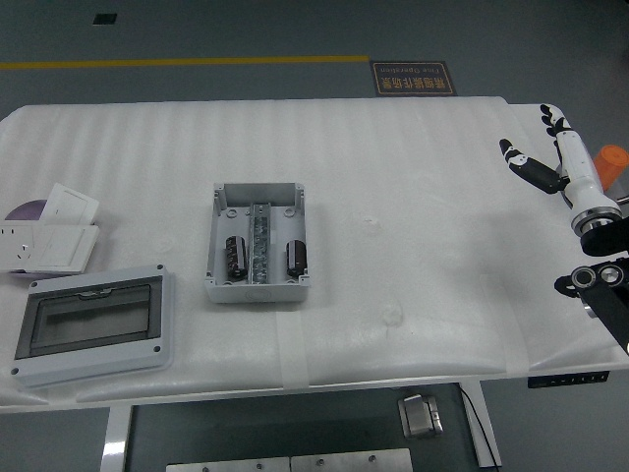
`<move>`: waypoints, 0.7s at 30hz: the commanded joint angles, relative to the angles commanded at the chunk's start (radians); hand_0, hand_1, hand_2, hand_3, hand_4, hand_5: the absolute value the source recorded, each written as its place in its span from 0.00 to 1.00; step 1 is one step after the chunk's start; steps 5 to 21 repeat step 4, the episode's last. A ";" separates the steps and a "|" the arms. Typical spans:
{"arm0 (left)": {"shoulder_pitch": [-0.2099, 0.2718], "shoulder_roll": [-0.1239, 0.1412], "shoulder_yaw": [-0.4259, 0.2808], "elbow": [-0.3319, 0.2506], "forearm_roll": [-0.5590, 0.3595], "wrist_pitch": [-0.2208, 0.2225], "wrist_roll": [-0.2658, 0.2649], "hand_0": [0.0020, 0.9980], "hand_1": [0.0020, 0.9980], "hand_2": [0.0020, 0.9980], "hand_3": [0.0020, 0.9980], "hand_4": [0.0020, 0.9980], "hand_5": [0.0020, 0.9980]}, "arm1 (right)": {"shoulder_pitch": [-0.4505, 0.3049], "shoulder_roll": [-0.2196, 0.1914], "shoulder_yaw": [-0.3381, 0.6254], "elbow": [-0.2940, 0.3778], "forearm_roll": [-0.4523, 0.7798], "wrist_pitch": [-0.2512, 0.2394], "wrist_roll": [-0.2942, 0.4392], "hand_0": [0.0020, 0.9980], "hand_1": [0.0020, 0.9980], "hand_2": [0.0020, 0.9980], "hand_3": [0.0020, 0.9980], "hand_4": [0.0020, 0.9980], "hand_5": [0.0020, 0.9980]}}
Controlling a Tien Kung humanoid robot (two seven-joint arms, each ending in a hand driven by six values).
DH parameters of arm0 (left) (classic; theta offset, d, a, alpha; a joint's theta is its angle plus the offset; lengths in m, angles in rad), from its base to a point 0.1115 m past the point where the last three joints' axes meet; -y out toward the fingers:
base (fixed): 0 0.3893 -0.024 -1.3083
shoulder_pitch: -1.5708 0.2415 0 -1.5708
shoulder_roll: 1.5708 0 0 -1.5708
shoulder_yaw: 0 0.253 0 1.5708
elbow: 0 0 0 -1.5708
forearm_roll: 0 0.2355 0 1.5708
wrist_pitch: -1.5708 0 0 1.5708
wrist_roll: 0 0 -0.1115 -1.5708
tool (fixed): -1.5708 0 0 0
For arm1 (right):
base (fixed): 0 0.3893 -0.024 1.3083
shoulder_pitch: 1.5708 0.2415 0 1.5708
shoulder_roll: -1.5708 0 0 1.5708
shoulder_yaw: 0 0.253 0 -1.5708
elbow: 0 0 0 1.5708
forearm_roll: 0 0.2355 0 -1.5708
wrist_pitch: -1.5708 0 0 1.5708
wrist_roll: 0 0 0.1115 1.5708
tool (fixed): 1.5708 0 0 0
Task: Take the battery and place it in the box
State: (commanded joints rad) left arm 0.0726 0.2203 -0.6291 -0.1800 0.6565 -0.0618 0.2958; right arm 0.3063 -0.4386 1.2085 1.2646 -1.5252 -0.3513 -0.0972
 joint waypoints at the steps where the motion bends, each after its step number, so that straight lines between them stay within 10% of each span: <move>1: 0.000 -0.001 -0.001 0.000 0.001 0.000 0.000 0.67 0.68 0.62 0.73 0.71 0.80 | -0.001 -0.001 0.000 0.000 0.012 -0.007 0.012 0.93 0.96 1.00 1.00 0.72 0.44; 21: -0.002 -0.002 -0.002 0.000 0.003 0.001 0.000 0.67 0.68 0.62 0.73 0.71 0.80 | -0.006 -0.006 0.001 0.003 0.047 -0.024 0.047 0.93 0.96 1.00 1.00 0.72 0.44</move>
